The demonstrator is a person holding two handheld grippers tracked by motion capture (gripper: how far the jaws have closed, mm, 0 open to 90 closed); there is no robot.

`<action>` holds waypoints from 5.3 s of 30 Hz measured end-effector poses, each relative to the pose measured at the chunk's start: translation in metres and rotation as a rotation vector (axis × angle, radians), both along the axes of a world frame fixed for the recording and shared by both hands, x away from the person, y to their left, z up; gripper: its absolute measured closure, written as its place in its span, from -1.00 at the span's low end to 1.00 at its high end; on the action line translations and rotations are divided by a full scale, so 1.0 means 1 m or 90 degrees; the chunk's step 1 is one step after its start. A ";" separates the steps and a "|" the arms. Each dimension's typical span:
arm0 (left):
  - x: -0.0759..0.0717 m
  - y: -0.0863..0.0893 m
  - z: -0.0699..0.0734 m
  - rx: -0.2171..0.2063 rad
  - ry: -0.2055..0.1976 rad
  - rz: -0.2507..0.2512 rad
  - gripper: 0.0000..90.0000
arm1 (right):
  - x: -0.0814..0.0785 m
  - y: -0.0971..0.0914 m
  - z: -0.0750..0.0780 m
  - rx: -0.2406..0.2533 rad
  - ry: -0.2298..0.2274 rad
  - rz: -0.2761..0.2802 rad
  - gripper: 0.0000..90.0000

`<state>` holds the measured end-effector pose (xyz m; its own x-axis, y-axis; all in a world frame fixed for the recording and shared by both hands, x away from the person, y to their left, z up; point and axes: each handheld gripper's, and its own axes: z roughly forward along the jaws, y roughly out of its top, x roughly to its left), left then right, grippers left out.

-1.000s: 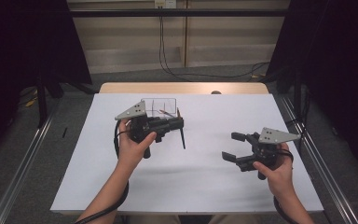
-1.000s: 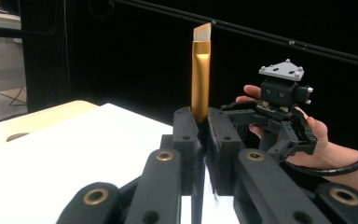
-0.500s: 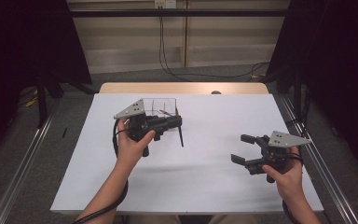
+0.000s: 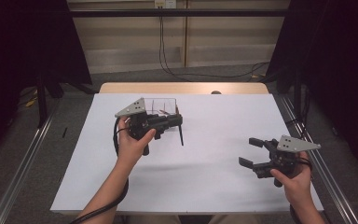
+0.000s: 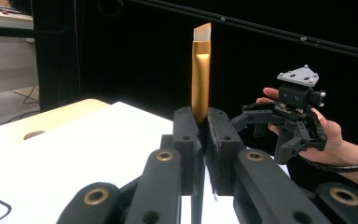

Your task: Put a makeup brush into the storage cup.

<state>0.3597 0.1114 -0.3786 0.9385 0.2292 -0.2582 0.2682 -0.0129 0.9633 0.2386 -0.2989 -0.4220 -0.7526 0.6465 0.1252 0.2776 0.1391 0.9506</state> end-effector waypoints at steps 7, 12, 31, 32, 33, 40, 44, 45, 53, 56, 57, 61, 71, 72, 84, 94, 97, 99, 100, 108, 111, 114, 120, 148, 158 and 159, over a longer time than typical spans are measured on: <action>0.003 0.001 0.001 0.001 -0.001 0.002 0.85 | -0.003 -0.003 -0.002 0.004 -0.003 -0.006 -0.73; 0.006 0.002 0.002 0.003 0.001 0.010 0.85 | -0.004 -0.002 -0.002 0.006 -0.005 -0.004 -0.74; 0.028 0.002 0.014 0.017 -0.006 0.046 0.85 | -0.003 -0.005 -0.005 0.014 -0.004 -0.006 -0.78; 0.029 0.002 0.015 0.019 -0.007 0.049 0.85 | -0.003 -0.005 -0.005 0.014 -0.004 -0.006 -0.78; 0.030 0.002 0.015 0.020 -0.008 0.050 0.85 | -0.004 -0.005 -0.005 0.014 -0.002 -0.006 -0.78; 0.040 0.002 0.020 0.026 -0.012 0.070 0.85 | -0.003 -0.005 -0.006 0.008 -0.001 0.003 -0.83; 0.046 0.002 0.023 0.028 -0.017 0.080 0.85 | -0.003 -0.004 -0.006 0.007 -0.001 0.008 -0.84; 0.047 0.003 0.024 0.028 -0.016 0.082 0.85 | -0.003 -0.004 -0.006 0.008 -0.001 0.009 -0.84; 0.057 0.002 0.026 0.030 -0.023 0.109 0.85 | -0.004 -0.004 -0.006 0.005 -0.007 0.008 -0.84; 0.060 0.000 0.026 0.033 -0.024 0.118 0.85 | -0.004 -0.004 -0.005 0.007 -0.008 0.009 -0.84; 0.061 0.000 0.026 0.032 -0.024 0.122 0.85 | -0.004 -0.004 -0.005 0.008 -0.009 0.008 -0.84; 0.066 -0.001 0.026 0.032 -0.021 0.131 0.85 | -0.004 -0.005 -0.006 0.007 -0.011 0.006 -0.84; 0.077 -0.001 0.026 0.048 -0.028 0.158 0.85 | -0.004 -0.005 -0.005 0.007 -0.012 0.010 -0.84; 0.078 -0.001 0.026 0.050 -0.027 0.163 0.85 | -0.004 -0.005 -0.006 0.006 -0.010 0.010 -0.84; 0.090 -0.003 0.021 0.063 -0.031 0.195 0.85 | -0.005 -0.004 -0.005 0.007 -0.014 0.011 -0.84; 0.099 -0.006 0.014 0.083 -0.035 0.217 0.85 | -0.004 -0.005 -0.005 0.009 -0.014 0.014 -0.84; 0.101 -0.007 0.010 0.083 -0.033 0.221 0.85 | -0.004 -0.005 -0.005 0.008 -0.014 0.014 -0.84; 0.102 -0.008 0.008 0.085 -0.033 0.225 0.85 | -0.004 -0.005 -0.005 0.008 -0.013 0.013 -0.84; 0.102 -0.008 0.007 0.086 -0.032 0.224 0.85 | -0.004 -0.005 -0.005 0.009 -0.011 0.015 -0.84; 0.103 -0.010 0.002 0.097 -0.037 0.229 0.85 | -0.004 -0.007 -0.005 0.009 -0.013 0.014 -0.84; 0.102 -0.010 0.000 0.099 -0.037 0.230 0.84 | -0.004 -0.006 -0.005 0.006 -0.013 0.013 -0.84; 0.101 -0.010 -0.002 0.104 -0.043 0.232 0.84 | -0.004 -0.006 -0.005 0.007 -0.014 0.013 -0.84; 0.100 -0.010 -0.009 0.105 -0.040 0.231 0.84 | -0.004 -0.006 -0.005 0.008 -0.013 0.013 -0.84; 0.098 -0.012 -0.023 0.117 -0.037 0.225 0.83 | -0.004 -0.006 -0.004 0.007 -0.015 0.015 -0.84; 0.097 -0.011 -0.024 0.124 -0.033 0.220 0.83 | -0.004 -0.006 -0.004 0.007 -0.017 0.014 -0.83; 0.097 -0.011 -0.024 0.122 -0.033 0.221 0.83 | -0.004 -0.005 -0.004 0.007 -0.016 0.015 -0.84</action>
<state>0.4568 0.1004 -0.4029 0.8071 0.5750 -0.1342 0.2392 -0.1107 0.9646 0.2344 -0.3043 -0.4257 -0.7710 0.6267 0.1132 0.2502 0.1347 0.9588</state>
